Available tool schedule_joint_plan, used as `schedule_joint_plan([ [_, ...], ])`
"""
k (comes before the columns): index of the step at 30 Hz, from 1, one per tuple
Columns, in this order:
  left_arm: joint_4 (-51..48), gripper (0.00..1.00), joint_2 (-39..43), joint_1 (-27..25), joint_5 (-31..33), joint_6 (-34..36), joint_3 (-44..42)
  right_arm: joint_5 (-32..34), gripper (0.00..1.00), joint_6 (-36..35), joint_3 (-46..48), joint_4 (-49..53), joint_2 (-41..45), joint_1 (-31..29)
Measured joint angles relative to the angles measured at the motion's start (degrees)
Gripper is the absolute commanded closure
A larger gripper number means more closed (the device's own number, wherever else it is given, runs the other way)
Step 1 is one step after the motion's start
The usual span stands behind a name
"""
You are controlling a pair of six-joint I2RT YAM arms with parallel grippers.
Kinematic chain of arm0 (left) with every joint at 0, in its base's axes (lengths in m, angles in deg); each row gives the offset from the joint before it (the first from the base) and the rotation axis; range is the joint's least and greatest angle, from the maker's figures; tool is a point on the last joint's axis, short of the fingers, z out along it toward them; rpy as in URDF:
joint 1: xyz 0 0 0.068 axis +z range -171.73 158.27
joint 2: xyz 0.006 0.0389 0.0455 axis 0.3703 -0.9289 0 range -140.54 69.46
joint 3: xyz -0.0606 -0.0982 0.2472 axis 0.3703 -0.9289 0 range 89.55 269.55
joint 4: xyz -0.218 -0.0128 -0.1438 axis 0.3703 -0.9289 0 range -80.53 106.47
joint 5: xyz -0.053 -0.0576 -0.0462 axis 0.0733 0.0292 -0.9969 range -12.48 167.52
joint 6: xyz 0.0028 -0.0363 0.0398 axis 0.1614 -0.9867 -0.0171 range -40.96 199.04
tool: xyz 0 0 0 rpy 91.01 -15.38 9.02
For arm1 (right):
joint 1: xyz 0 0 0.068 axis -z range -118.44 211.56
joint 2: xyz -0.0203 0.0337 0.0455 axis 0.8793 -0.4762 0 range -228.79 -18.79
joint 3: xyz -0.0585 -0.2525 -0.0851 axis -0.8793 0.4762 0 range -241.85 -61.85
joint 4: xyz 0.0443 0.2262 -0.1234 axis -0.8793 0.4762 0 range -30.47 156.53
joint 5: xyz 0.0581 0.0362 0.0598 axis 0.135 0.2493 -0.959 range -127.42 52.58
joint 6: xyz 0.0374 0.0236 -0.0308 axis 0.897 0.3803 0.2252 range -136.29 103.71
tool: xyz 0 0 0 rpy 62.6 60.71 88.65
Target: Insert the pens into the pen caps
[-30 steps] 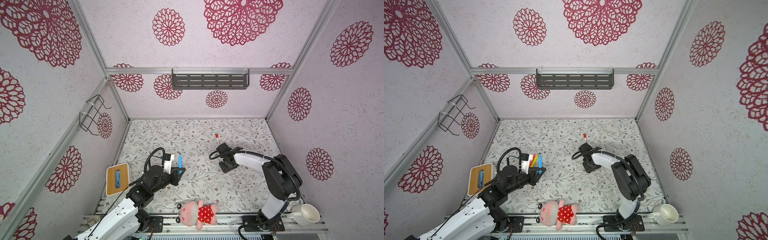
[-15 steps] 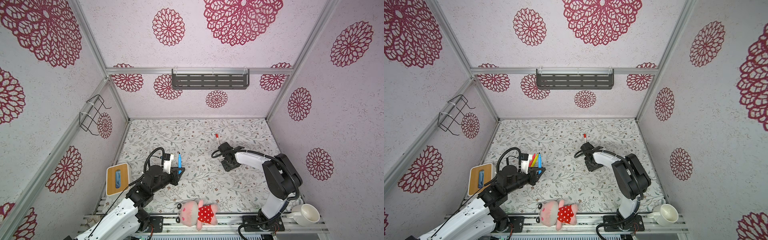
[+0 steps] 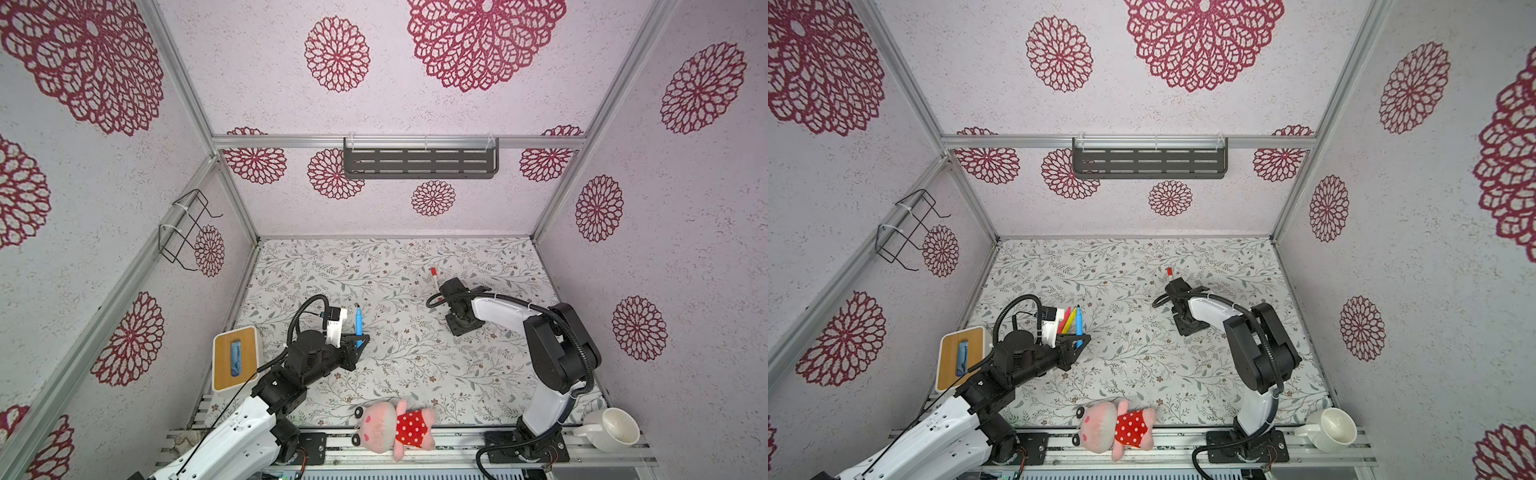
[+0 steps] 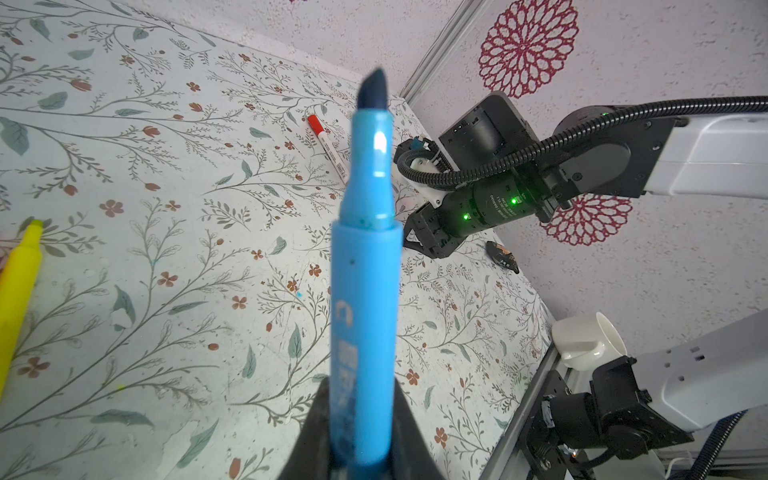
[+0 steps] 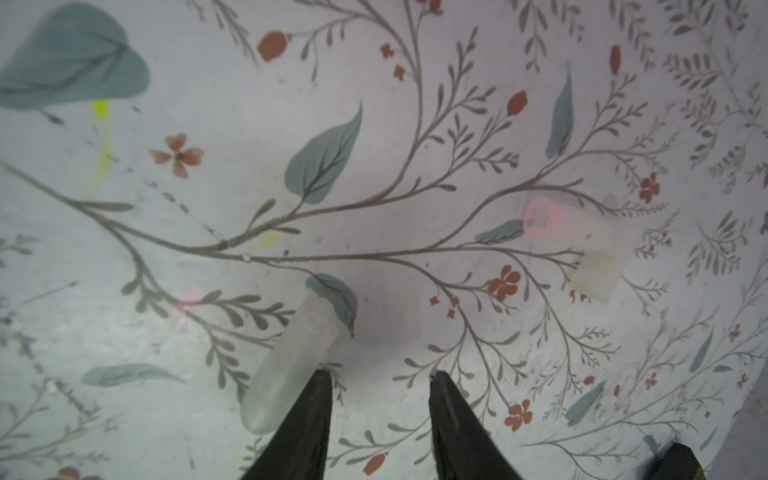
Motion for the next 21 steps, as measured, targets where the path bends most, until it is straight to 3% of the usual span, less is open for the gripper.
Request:
schedule_joint_plan([
  [16, -0.8, 1.0, 1.6, 0.0, 0.2, 0.1, 0.0, 1.0, 0.57, 2.4, -3.1, 2.6, 0.1, 0.4],
  [21, -0.9, 1.0, 1.7, 0.0, 0.3, 0.0, 0.0, -2.4, 0.46, 7.0, -3.8, 2.7, 2.4, 0.4],
])
